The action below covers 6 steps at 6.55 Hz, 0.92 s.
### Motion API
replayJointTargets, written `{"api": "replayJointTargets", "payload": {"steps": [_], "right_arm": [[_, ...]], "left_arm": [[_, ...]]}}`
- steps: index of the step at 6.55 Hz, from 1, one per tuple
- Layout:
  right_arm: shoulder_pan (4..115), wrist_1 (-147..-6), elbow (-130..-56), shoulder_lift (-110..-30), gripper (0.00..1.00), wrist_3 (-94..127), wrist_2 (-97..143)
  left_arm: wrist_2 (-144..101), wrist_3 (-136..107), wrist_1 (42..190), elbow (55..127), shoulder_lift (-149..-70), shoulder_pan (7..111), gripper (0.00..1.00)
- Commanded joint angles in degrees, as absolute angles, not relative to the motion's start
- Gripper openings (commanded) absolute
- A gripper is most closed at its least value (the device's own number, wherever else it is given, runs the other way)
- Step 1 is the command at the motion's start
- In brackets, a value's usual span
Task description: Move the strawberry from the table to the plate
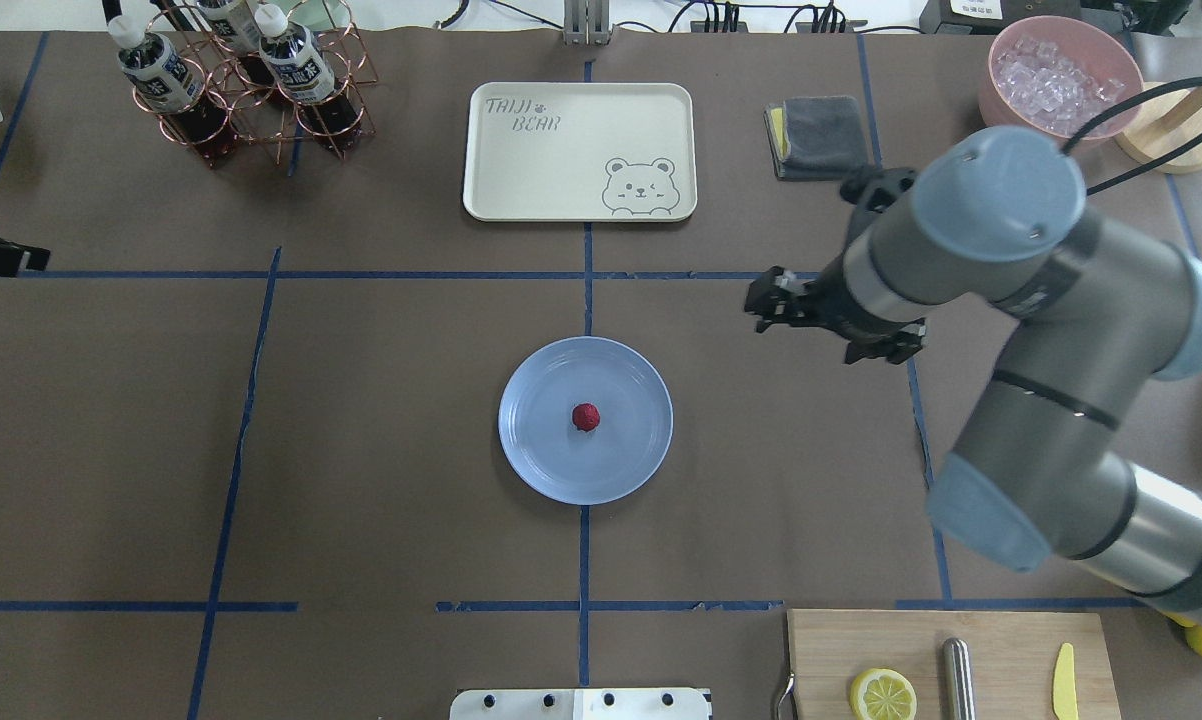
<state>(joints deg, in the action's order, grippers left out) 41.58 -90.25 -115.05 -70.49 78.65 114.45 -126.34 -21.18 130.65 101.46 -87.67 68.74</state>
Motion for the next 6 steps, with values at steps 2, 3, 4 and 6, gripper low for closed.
{"api": "replayJointTargets", "payload": {"steps": [2, 3, 4, 6], "right_arm": [[65.5, -90.6, -116.9, -88.3, 1.0, 41.5, 127.8], [73.1, -90.7, -114.3, -91.6, 1.0, 29.7, 131.7], [79.2, -90.7, -109.5, -92.9, 1.0, 19.2, 135.1], [84.4, -90.4, -103.4, -92.9, 1.0, 10.2, 137.1]], "left_arm": [[-132.8, 1.5, 105.4, 100.8, -89.9, 83.1, 0.76], [-135.1, 1.8, 99.5, 101.3, -89.9, 83.4, 0.76], [-137.3, 1.8, 94.7, 101.0, -89.7, 83.6, 0.76], [-143.2, 1.8, 93.6, 102.5, -85.5, 83.8, 0.99]]}}
